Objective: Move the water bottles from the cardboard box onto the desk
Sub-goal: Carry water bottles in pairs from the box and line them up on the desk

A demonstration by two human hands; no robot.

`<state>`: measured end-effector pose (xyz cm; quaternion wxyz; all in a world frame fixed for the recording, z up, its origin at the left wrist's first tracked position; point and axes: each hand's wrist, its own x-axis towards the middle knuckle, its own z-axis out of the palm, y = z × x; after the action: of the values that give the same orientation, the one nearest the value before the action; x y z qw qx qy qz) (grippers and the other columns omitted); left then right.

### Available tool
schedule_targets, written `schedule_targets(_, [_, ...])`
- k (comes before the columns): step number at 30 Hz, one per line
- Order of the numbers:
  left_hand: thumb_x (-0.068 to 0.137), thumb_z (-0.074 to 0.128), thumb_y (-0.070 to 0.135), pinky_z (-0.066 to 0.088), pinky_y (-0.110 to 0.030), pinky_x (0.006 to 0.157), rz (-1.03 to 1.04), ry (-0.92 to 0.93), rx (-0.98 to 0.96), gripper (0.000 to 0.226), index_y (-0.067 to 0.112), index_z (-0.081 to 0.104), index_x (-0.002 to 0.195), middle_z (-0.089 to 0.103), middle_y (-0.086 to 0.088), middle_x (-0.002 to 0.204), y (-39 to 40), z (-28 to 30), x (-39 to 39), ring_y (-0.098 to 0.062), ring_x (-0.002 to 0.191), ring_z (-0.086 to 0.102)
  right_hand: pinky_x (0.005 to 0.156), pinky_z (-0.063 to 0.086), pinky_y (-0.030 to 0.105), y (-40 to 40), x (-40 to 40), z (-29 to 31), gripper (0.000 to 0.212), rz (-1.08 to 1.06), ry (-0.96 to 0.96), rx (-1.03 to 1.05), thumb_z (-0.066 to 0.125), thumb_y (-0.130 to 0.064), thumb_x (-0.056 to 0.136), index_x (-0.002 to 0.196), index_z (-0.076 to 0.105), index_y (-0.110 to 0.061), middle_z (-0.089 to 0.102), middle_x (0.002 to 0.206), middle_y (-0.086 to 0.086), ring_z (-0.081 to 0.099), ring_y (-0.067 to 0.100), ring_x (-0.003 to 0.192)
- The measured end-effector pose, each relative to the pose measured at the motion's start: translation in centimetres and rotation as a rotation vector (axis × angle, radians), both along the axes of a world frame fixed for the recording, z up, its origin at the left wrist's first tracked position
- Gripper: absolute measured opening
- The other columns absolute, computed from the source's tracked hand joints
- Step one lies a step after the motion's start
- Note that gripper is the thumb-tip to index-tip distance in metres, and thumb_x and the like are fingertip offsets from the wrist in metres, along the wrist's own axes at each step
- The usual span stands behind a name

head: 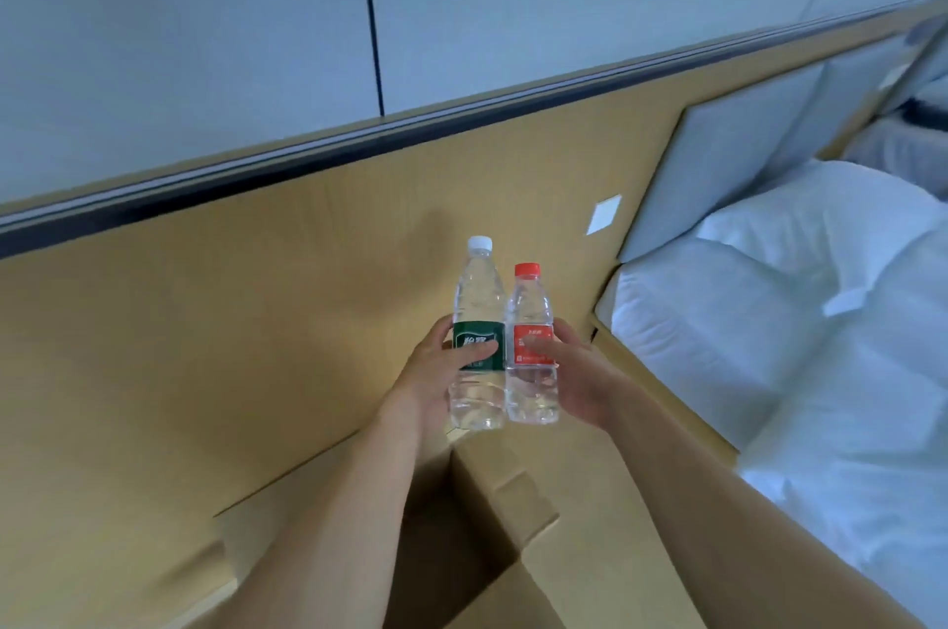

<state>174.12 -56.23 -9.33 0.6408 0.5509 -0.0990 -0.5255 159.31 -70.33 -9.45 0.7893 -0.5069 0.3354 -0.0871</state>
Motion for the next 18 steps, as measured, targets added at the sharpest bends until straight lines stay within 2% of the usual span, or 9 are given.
schedule_targets(4, [0.088,0.075,0.007,0.048,-0.072,0.092,-0.18,-0.033,-0.069,0.049,0.022,0.056,0.13,0.068,-0.021,0.123,-2.0,2.6,-2.7,-0.047,0.111,0.065,0.075,0.058,0.047,0.7,-4.6,2.2,0.03,-0.17,-0.015,-0.066,0.067,-0.018,0.094,0.122,0.063,-0.028,0.073,0.103,0.01,0.072,0.025,0.087])
schedule_targets(6, [0.087,0.074,0.004,0.049,-0.072,0.091,-0.266,-0.089,-0.088,0.049,0.019,0.055,0.131,0.068,-0.022,0.122,-2.8,3.6,-4.6,-0.046,0.111,0.066,0.074,0.058,0.05,1.3,-7.0,2.9,0.028,-0.273,-0.042,-0.068,0.066,-0.018,0.095,0.122,0.063,-0.027,0.073,0.098,0.008,0.072,0.024,0.082])
schedule_targets(9, [0.085,0.071,-0.005,0.058,-0.062,0.08,-0.396,-0.173,-0.119,0.053,0.014,0.053,0.131,0.068,-0.022,0.118,-3.9,4.5,-7.6,-0.041,0.102,0.07,0.076,0.057,0.052,2.3,-10.7,3.6,0.029,-0.394,-0.061,-0.078,0.065,-0.02,0.096,0.125,0.06,-0.021,0.072,0.097,0.009,0.07,0.024,0.082])
schedule_targets(11, [0.084,0.07,-0.009,0.06,-0.046,0.063,-0.469,-0.186,-0.143,0.053,0.012,0.052,0.129,0.069,-0.019,0.112,-4.4,4.6,-9.6,-0.03,0.087,0.074,0.082,0.057,0.057,3.0,-13.2,4.0,0.029,-0.457,-0.067,-0.085,0.063,-0.018,0.096,0.125,0.059,-0.019,0.071,0.101,0.011,0.067,0.028,0.091])
schedule_targets(13, [0.082,0.07,-0.011,0.058,-0.035,0.054,-0.524,-0.196,-0.154,0.053,0.013,0.053,0.126,0.07,-0.014,0.106,-5.1,4.6,-11.6,-0.022,0.077,0.075,0.087,0.055,0.061,3.7,-15.7,4.2,0.033,-0.5,-0.081,-0.087,0.065,-0.011,0.094,0.127,0.058,-0.014,0.068,0.104,0.014,0.064,0.031,0.096])
schedule_targets(14, [0.082,0.071,-0.01,0.057,-0.033,0.052,-0.558,-0.199,-0.156,0.053,0.013,0.053,0.125,0.071,-0.013,0.103,-5.5,4.7,-12.9,-0.022,0.075,0.075,0.085,0.057,0.06,4.2,-17.2,4.3,0.041,-0.52,-0.09,-0.1,0.068,-0.007,0.089,0.128,0.057,-0.012,0.068,0.104,0.014,0.064,0.03,0.095])
schedule_targets(16, [0.08,0.073,-0.009,0.058,-0.036,0.051,-0.623,-0.2,-0.152,0.054,0.015,0.052,0.123,0.071,-0.014,0.1,-6.3,4.9,-15.5,-0.025,0.072,0.074,0.071,0.06,0.049,5.2,-20.2,4.4,0.061,-0.555,-0.092,-0.133,0.072,0.002,0.073,0.131,0.055,-0.008,0.066,0.1,0.013,0.066,0.026,0.087])
schedule_targets(18, [0.079,0.076,-0.007,0.06,-0.042,0.055,-0.685,-0.206,-0.137,0.054,0.016,0.05,0.121,0.07,-0.018,0.101,-7.1,5.1,-18.1,-0.033,0.072,0.072,0.066,0.059,0.044,6.2,-23.1,4.2,0.065,-0.612,-0.092,-0.137,0.068,0.011,0.069,0.131,0.054,-0.007,0.066,0.1,0.014,0.068,0.026,0.083])
